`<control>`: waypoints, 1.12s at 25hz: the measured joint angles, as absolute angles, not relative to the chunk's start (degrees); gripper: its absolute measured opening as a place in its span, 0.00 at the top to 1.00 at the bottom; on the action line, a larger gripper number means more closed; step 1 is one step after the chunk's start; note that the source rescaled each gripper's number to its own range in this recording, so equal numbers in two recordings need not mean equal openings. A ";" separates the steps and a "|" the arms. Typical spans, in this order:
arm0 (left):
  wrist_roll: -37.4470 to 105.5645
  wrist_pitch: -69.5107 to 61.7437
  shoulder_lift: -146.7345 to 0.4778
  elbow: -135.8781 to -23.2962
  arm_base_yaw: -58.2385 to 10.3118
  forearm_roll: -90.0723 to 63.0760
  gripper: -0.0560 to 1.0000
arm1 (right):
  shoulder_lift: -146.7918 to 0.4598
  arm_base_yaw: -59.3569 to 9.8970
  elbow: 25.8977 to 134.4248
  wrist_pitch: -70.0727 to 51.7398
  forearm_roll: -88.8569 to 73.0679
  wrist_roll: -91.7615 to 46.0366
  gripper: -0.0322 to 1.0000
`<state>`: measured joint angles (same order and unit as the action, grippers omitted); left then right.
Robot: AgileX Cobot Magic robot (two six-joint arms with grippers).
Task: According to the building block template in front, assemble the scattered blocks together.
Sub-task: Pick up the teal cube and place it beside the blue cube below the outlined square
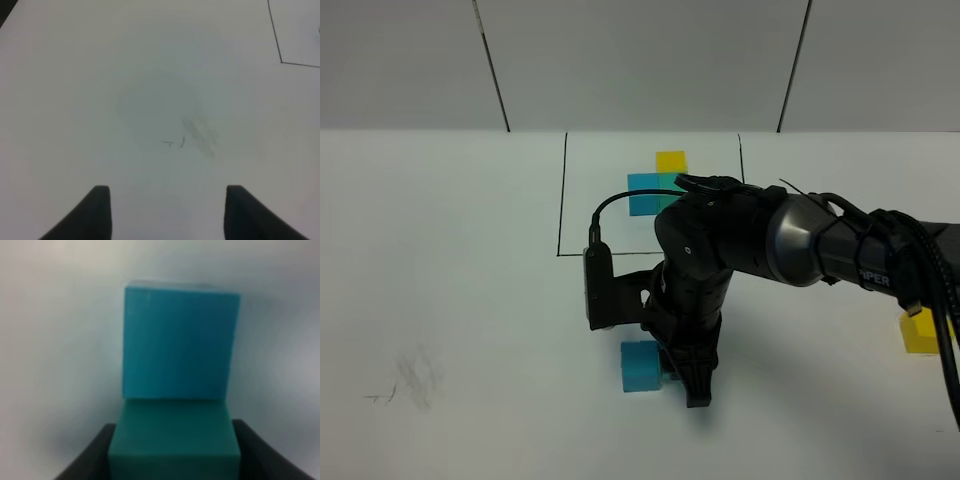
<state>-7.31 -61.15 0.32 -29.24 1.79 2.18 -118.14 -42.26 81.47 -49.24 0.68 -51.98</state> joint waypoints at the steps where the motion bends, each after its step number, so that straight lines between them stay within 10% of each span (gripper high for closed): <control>1: -7.31 -61.15 0.32 -29.24 1.79 2.18 0.81 | -118.37 -42.39 81.80 -49.29 0.68 -52.09 0.94; 28: -7.43 -61.15 0.32 -29.24 1.79 2.13 0.81 | -123.22 -42.52 87.30 -52.56 3.73 -54.72 0.94</control>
